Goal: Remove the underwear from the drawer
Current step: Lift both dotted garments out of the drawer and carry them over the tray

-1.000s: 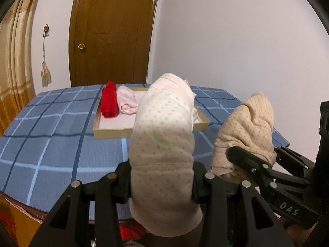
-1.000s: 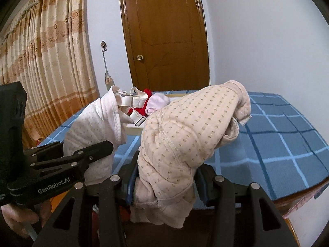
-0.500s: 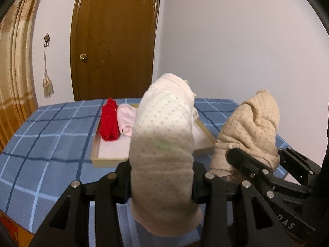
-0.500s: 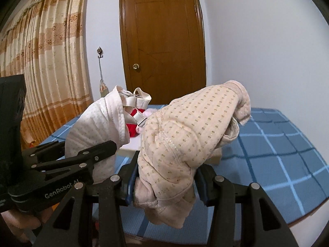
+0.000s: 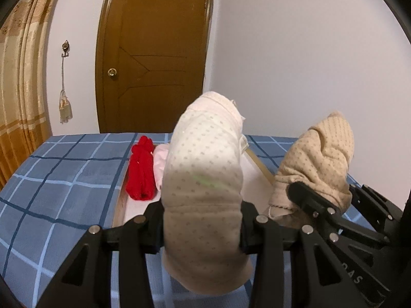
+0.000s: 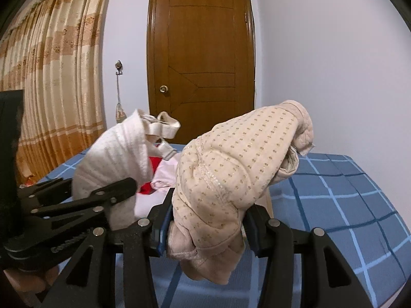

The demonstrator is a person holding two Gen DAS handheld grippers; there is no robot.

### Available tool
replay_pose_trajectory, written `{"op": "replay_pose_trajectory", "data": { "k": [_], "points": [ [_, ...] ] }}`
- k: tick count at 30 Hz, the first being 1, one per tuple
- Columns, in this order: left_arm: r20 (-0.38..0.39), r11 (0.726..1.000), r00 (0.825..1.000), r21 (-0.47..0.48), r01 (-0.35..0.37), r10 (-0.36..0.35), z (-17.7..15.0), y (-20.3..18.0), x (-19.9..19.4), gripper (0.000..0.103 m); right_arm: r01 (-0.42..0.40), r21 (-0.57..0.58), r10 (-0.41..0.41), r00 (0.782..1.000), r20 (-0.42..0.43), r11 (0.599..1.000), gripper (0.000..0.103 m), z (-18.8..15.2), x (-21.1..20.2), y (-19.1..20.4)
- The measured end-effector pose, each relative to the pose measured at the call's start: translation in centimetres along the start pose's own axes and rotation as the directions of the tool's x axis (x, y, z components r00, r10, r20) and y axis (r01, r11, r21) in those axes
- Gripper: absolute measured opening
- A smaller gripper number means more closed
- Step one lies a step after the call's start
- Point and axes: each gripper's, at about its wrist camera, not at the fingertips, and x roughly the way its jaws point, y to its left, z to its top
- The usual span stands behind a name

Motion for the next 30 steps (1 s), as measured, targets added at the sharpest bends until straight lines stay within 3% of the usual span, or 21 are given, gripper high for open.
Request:
{"op": "replay_pose_trajectory", "data": {
  "k": [19, 30],
  "points": [
    [0.018, 0.995, 0.995, -0.023, -0.095, 0.095, 4.3, 1.7, 8.6, 0.041, 0.064, 0.014, -0.064, 0.998, 0.013, 0.998, 0.050, 3.2, 10.5, -2.2],
    [-0.111, 0.992, 0.989, -0.059, -0.107, 0.100, 4.7, 1.6, 14.5, 0.041, 0.059, 0.014, -0.058, 0.996, -0.067, 0.998, 0.050, 4.7, 15.6, -2.9]
  ]
}}
